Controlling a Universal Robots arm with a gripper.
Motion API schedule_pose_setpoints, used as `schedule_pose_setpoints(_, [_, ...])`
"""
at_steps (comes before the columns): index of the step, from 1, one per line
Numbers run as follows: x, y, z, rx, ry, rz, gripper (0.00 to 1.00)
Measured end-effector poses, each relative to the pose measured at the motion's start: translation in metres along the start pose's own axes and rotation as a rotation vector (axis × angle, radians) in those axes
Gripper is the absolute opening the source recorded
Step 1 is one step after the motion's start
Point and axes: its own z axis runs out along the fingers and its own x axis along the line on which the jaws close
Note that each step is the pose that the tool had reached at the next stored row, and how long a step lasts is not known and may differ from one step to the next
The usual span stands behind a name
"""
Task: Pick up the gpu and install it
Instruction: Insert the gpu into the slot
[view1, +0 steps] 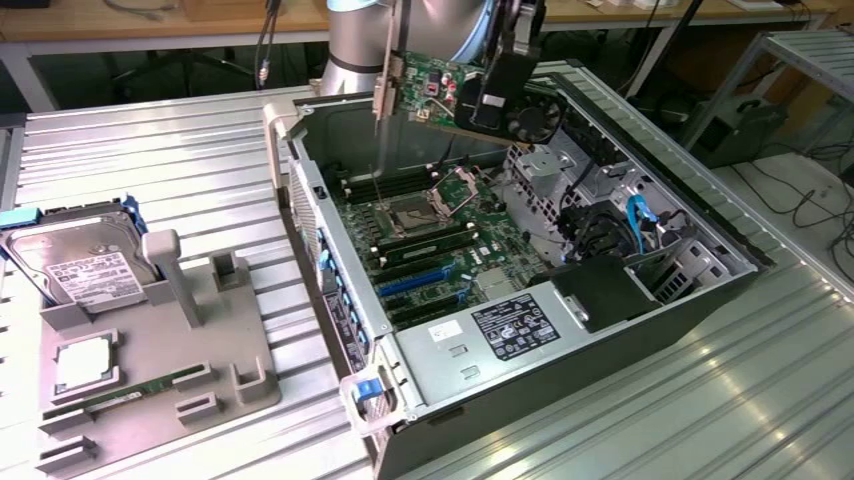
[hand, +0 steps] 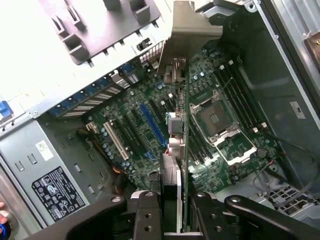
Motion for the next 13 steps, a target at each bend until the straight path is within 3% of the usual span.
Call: schedule_pose_setpoints(13, [0.0, 0.0, 0.0, -0.0007, 0.001, -0.149, 0.27])
